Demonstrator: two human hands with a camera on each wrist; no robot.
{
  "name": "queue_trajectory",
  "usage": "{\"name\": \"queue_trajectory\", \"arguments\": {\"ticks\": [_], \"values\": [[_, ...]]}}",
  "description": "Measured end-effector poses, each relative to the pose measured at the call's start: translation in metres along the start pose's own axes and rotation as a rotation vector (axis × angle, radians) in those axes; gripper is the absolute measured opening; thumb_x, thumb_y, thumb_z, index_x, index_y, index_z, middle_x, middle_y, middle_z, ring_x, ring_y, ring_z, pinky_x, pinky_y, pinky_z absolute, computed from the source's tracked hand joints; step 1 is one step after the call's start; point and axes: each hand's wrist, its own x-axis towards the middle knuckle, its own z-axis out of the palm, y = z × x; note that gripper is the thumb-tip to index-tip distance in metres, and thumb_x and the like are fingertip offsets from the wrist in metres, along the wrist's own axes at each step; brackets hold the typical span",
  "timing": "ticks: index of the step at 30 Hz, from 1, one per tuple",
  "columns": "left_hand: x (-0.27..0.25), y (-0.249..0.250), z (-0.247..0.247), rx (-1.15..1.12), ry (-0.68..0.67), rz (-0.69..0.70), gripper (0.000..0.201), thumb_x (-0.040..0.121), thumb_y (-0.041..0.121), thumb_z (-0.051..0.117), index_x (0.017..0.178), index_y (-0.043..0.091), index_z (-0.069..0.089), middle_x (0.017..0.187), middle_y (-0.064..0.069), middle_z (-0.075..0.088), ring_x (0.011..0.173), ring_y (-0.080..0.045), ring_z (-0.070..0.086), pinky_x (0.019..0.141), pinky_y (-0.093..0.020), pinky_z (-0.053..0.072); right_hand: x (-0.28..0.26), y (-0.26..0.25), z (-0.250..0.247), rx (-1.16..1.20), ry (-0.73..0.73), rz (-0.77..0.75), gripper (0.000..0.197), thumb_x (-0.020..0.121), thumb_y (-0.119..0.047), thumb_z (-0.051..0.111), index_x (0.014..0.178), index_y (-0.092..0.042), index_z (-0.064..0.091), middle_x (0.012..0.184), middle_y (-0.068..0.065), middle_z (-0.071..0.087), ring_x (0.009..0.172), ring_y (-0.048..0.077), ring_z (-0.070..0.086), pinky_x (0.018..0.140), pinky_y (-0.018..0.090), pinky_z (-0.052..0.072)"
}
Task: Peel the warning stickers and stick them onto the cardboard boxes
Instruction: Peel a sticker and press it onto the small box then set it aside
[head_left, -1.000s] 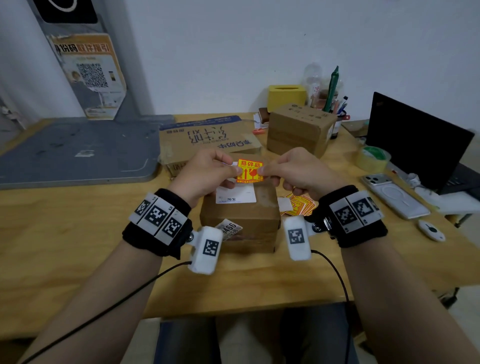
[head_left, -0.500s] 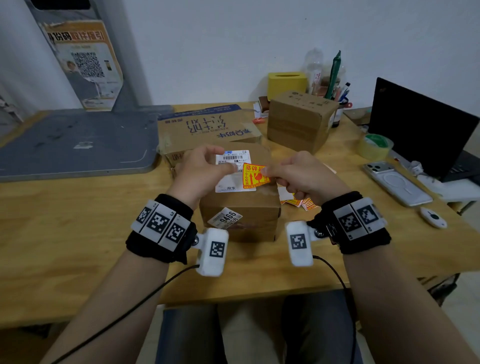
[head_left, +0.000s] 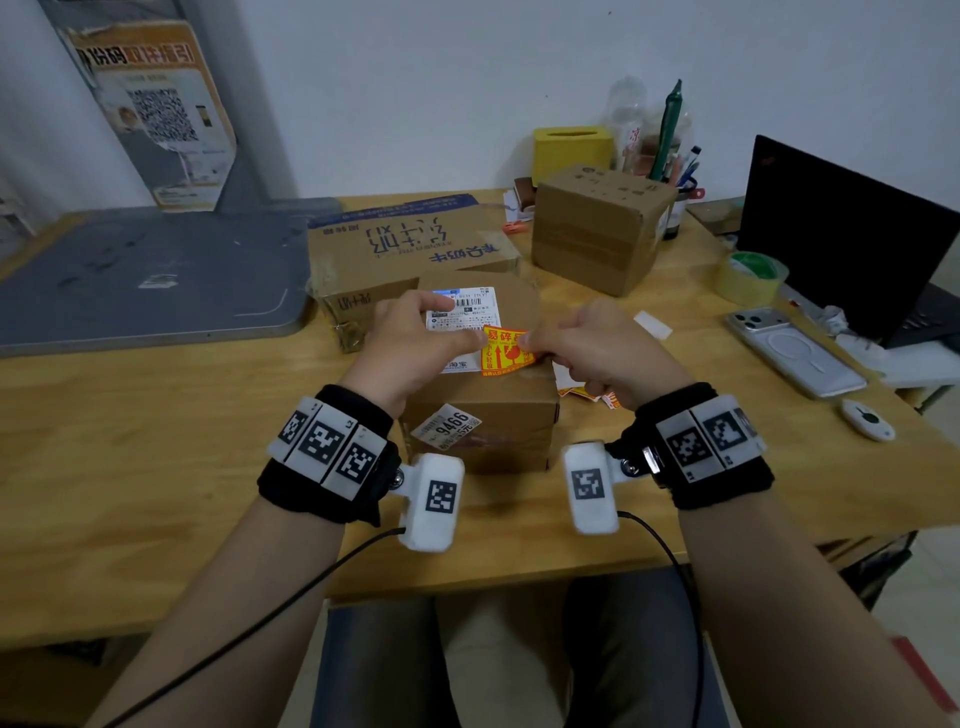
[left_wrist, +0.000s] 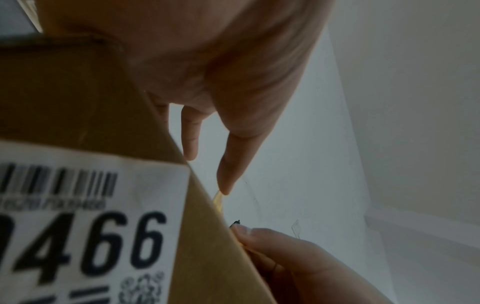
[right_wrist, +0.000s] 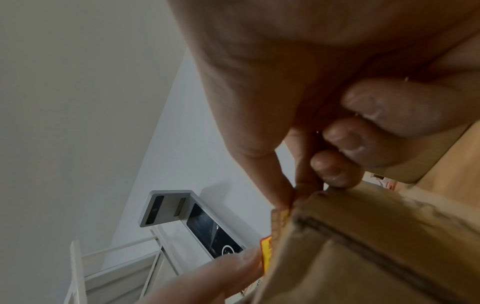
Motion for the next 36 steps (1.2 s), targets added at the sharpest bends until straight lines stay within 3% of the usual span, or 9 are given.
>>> {"name": "queue_trajectory", "arguments": {"ticks": [4, 7, 11, 15, 18, 22, 26, 28, 36], "values": [[0.004, -0.005, 0.001, 0.052, 0.035, 0.024, 0.053, 0.074, 0.031, 0.086, 0.12, 0.027, 0.06, 0.138, -0.001, 0.039, 0.122, -0.021, 0.051, 0.105, -0.041, 0.047, -0.001, -0.001, 0.001, -0.003, 0.011, 0.007, 0.032, 0.086, -0.036, 0.077, 0.063, -0.017, 0.064, 0.073, 0.011, 0.038, 0.05, 0.017, 0.031, 0.04, 0.025, 0.022], [0.003, -0.006, 0.001, 0.067, 0.042, 0.041, 0.055, 0.076, 0.03, 0.085, 0.125, 0.024, 0.059, 0.137, -0.001, 0.037, 0.122, -0.019, 0.048, 0.107, -0.039, 0.044, -0.002, 0.0, 0.002, -0.004, 0.029, -0.002, 0.037, 0.086, -0.034, 0.077, 0.06, -0.017, 0.059, 0.062, 0.004, 0.034, 0.049, 0.016, 0.031, 0.041, 0.025, 0.022], [0.003, -0.006, 0.002, 0.085, 0.045, 0.056, 0.055, 0.077, 0.029, 0.085, 0.125, 0.023, 0.059, 0.138, -0.002, 0.036, 0.119, -0.017, 0.045, 0.108, -0.037, 0.042, -0.005, -0.001, 0.003, -0.014, 0.039, -0.017, 0.03, 0.088, -0.034, 0.076, 0.066, -0.017, 0.068, 0.05, -0.004, 0.039, 0.047, 0.013, 0.034, 0.04, 0.024, 0.024], [0.003, -0.007, 0.003, 0.079, 0.05, 0.064, 0.055, 0.077, 0.028, 0.085, 0.125, 0.023, 0.06, 0.138, -0.002, 0.035, 0.122, -0.018, 0.046, 0.109, -0.038, 0.042, -0.008, -0.003, 0.002, -0.011, 0.029, -0.026, 0.022, 0.092, -0.029, 0.075, 0.077, -0.013, 0.074, 0.032, -0.014, 0.04, 0.032, 0.004, 0.038, 0.033, 0.017, 0.026], [0.005, -0.009, 0.003, 0.079, 0.057, 0.078, 0.054, 0.076, 0.026, 0.086, 0.123, 0.023, 0.06, 0.136, -0.001, 0.035, 0.121, -0.018, 0.045, 0.108, -0.036, 0.042, -0.006, -0.002, 0.002, -0.02, 0.04, -0.035, 0.027, 0.091, -0.031, 0.076, 0.087, -0.003, 0.077, 0.036, -0.012, 0.033, 0.031, 0.005, 0.028, 0.035, 0.019, 0.023], [0.006, -0.011, 0.004, 0.079, 0.06, 0.081, 0.052, 0.074, 0.024, 0.087, 0.119, 0.024, 0.061, 0.131, 0.001, 0.035, 0.121, -0.018, 0.048, 0.108, -0.035, 0.043, -0.003, -0.003, 0.003, -0.063, 0.05, -0.032, 0.031, 0.088, -0.035, 0.077, 0.085, -0.004, 0.076, 0.046, -0.006, 0.032, 0.037, 0.01, 0.029, 0.039, 0.021, 0.023], [0.008, -0.013, 0.004, 0.077, 0.059, 0.074, 0.049, 0.073, 0.024, 0.088, 0.113, 0.028, 0.061, 0.131, 0.002, 0.035, 0.124, -0.022, 0.048, 0.109, -0.038, 0.044, -0.002, -0.002, 0.003, -0.084, 0.07, -0.039, 0.04, 0.087, -0.035, 0.078, 0.096, 0.004, 0.075, 0.048, -0.005, 0.033, 0.033, 0.006, 0.028, 0.042, 0.023, 0.024], [0.009, -0.014, 0.004, 0.073, 0.064, 0.075, 0.049, 0.074, 0.024, 0.088, 0.115, 0.027, 0.062, 0.13, 0.002, 0.034, 0.122, -0.02, 0.047, 0.108, -0.034, 0.042, -0.002, -0.002, 0.003, -0.095, 0.074, -0.042, 0.042, 0.087, -0.035, 0.078, 0.097, 0.005, 0.075, 0.047, -0.005, 0.034, 0.032, 0.005, 0.028, 0.041, 0.023, 0.024], [0.009, -0.014, 0.005, 0.07, 0.063, 0.086, 0.052, 0.076, 0.021, 0.086, 0.122, 0.021, 0.063, 0.129, 0.003, 0.033, 0.107, -0.012, 0.045, 0.094, -0.021, 0.04, -0.008, -0.007, 0.002, -0.138, 0.054, -0.035, 0.031, 0.088, -0.037, 0.078, 0.067, -0.015, 0.071, 0.042, -0.007, 0.04, 0.046, 0.01, 0.038, 0.046, 0.025, 0.029]]}}
